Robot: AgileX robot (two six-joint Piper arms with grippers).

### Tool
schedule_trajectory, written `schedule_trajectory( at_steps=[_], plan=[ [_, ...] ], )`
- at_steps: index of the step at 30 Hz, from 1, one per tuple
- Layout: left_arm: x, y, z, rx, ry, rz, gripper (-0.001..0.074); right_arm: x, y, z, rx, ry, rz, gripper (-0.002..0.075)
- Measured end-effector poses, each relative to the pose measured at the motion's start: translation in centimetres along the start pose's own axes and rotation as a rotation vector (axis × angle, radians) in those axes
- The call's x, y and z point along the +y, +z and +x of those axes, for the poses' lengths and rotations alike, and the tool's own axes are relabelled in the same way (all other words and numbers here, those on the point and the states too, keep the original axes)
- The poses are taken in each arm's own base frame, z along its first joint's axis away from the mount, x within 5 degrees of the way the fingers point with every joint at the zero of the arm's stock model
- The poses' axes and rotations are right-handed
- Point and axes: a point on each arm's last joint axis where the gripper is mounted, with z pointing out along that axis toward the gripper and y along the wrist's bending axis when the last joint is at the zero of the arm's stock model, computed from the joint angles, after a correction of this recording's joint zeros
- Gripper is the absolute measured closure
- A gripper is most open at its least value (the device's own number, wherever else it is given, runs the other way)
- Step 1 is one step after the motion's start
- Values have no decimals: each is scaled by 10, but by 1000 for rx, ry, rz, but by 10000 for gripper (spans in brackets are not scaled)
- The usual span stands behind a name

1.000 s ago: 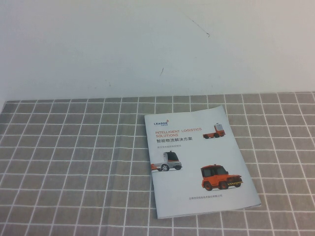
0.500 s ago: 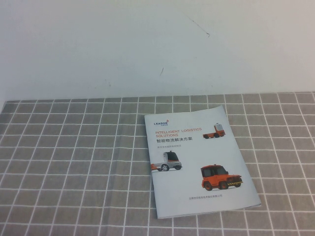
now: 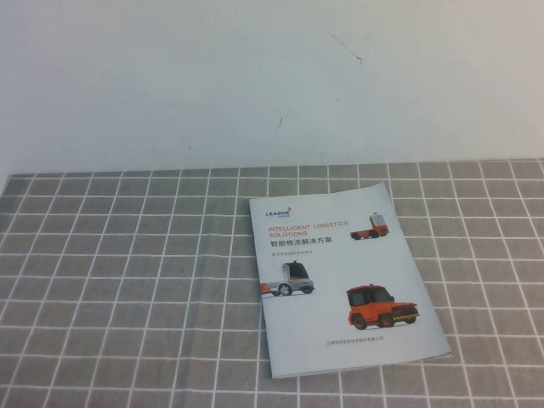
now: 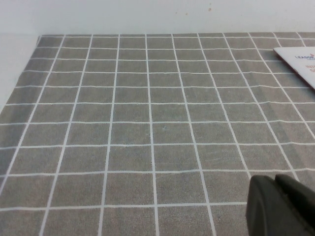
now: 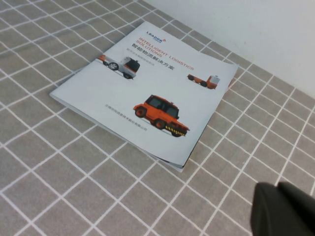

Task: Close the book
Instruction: 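Close the open booklet and leave it lying on the table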

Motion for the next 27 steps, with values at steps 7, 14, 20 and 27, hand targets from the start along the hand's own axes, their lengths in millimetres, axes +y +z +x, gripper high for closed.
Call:
schedule_trajectory(
  at_steps=[7,14,20,27],
  plan=[
    [0,0,0,0,0,0,738,-5,2,9,-157,26,163,729],
    [0,0,0,0,2,-1,739,-18,21,43,-216,201,430,729],
    [0,0,0,1,1,-1,739,-19,40,85,-92,354,514,729],
    [0,0,0,1,-1,-1,739,-17,41,93,-11,361,501,729]
  ],
)
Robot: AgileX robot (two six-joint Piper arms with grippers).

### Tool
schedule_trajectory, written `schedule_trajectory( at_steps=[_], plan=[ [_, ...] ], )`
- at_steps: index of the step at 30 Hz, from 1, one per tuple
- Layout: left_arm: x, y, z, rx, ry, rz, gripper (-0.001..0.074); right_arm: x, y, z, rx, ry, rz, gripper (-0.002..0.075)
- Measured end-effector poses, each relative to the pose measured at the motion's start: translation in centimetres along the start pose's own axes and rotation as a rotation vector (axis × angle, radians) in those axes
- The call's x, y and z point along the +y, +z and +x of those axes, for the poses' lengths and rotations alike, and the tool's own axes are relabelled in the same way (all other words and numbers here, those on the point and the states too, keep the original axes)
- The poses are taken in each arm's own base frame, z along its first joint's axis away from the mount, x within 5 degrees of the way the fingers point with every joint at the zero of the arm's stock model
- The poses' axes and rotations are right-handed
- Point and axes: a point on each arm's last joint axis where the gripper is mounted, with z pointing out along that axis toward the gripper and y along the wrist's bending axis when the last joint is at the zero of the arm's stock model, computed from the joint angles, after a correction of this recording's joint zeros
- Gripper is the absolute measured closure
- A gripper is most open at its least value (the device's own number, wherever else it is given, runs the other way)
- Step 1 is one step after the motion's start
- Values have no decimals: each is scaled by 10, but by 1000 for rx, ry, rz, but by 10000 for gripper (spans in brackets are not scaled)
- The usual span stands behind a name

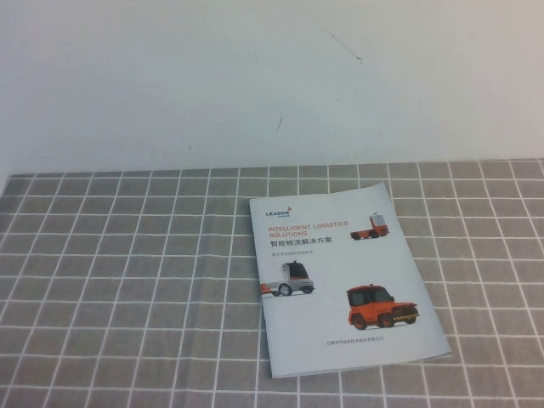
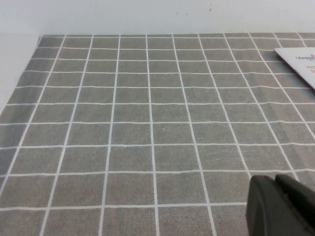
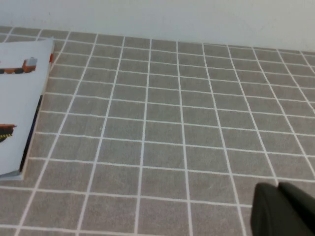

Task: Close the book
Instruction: 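Close the open booklet and leave it lying on the table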

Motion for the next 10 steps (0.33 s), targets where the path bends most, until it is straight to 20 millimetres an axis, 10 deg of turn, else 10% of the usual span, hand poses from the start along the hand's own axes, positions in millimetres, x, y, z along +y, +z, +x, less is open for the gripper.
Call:
schedule_trajectory(
  at_steps=[10],
  plan=[
    [0,0,0,0,0,0,739,0,0,0,4,-92,-2,729]
  ],
)
